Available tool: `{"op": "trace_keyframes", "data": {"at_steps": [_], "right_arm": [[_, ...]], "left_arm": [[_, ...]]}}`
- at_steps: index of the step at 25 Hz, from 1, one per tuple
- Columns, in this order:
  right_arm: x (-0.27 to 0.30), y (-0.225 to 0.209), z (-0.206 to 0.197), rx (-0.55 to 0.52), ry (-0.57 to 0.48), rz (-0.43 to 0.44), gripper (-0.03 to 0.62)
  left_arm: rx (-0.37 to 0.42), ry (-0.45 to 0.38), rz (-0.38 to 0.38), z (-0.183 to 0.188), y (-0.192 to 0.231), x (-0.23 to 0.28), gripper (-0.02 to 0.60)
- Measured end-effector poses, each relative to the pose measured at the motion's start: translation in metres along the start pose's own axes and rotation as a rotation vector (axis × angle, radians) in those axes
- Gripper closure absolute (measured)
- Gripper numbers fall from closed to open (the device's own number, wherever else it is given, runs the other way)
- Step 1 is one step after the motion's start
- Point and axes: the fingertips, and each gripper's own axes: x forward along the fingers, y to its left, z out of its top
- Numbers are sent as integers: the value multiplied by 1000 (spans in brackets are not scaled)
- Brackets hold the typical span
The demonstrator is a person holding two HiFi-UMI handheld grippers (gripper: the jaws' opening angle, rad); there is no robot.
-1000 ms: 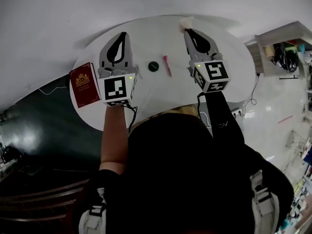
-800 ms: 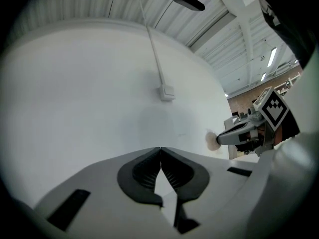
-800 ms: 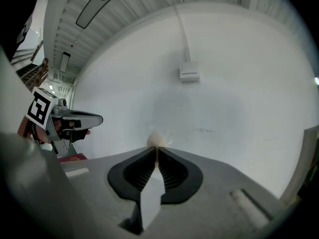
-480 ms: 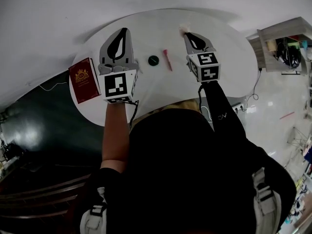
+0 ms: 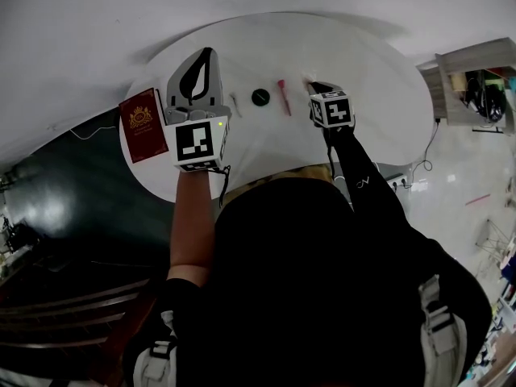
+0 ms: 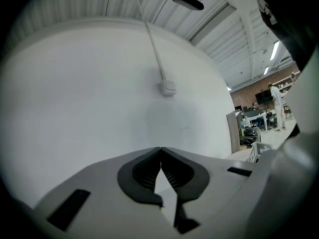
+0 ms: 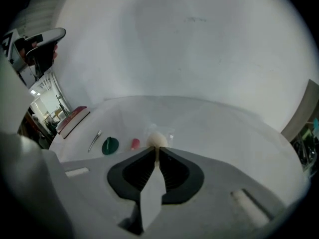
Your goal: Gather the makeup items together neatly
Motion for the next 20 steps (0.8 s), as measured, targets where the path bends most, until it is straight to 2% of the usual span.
{"op": "trace_keyframes", "data": {"at_steps": [4, 12, 20], "right_arm": [[14, -6, -22, 41, 83, -17, 564], [8, -15, -16, 74, 138, -48, 563], [11, -15, -26, 114, 171, -38, 563]], "left_arm": [[21, 1, 14, 2, 3, -2, 572], [6, 1, 4, 4, -4, -1, 572], [8, -5, -5, 8, -9, 1, 572]]}}
